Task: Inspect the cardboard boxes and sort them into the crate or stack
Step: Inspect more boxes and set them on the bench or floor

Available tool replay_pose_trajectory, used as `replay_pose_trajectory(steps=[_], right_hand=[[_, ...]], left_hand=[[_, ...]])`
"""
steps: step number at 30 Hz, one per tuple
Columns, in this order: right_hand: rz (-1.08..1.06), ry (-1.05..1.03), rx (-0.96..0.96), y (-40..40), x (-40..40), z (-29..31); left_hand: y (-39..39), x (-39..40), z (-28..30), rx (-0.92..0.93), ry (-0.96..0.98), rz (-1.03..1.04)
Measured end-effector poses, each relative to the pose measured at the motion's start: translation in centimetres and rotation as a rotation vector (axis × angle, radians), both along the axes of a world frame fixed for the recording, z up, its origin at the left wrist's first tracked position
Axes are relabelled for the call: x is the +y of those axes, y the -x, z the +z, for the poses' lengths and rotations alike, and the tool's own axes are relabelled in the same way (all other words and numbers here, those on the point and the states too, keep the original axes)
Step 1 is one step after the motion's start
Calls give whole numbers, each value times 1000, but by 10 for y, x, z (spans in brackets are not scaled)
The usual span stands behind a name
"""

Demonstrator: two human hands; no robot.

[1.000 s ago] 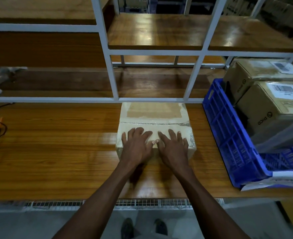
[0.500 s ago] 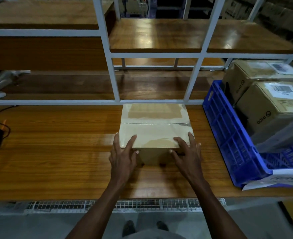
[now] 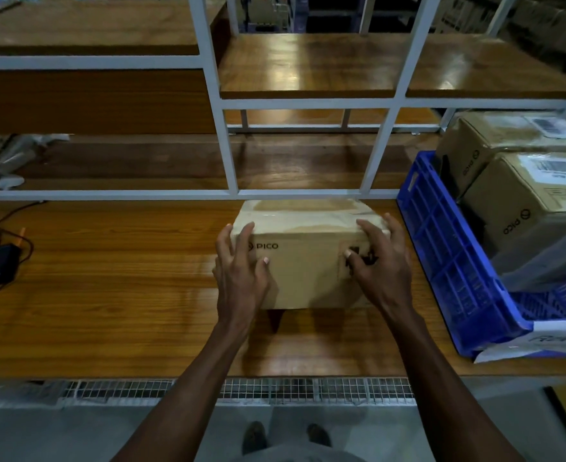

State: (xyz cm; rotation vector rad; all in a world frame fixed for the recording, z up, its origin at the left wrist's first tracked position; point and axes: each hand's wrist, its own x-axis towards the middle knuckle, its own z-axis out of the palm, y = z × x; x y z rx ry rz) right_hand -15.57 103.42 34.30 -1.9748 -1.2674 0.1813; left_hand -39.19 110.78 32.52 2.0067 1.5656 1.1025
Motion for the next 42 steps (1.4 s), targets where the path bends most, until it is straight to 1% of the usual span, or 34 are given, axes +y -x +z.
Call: replay_pose_trajectory(steps=[4,7,11,13,17,19,21,23,26,29,31,33,37,42], right_hand=[[11,-42,13,-5,10,28],[-3,25,9,-7,17,39],[12,118,-26,-7,29,46],[34,219,-77,-8,39,46],[112,443,-187,-5,68,44],[143,485,-233,-3,81,43],[153,505,-251,-5,88,43],[156,520,-260,-7,89,44],[153,546,-261,-6,89,45],[154,603,-272,0,93,58],[191,622,-258,15,92,64],[225,629,-244,32,87,60],[207,595,-215,41,75,46],[219,557,-233,36,71,44]], left_hand=[[0,7,29,-7,-53,32],[-2,14,39,19,-30,-5],[-8,27,44,162,57,-54],[-11,40,47,232,109,-68],[-20,74,50,310,231,-107],[-24,87,52,372,280,-126],[-29,91,57,474,302,-131],[-37,87,63,575,292,-172],[-50,72,62,676,270,-228],[-49,71,59,699,270,-225],[-46,72,59,707,264,-237],[-44,73,59,714,262,-245],[-48,60,61,701,270,-213],[-50,19,51,681,114,-224]])
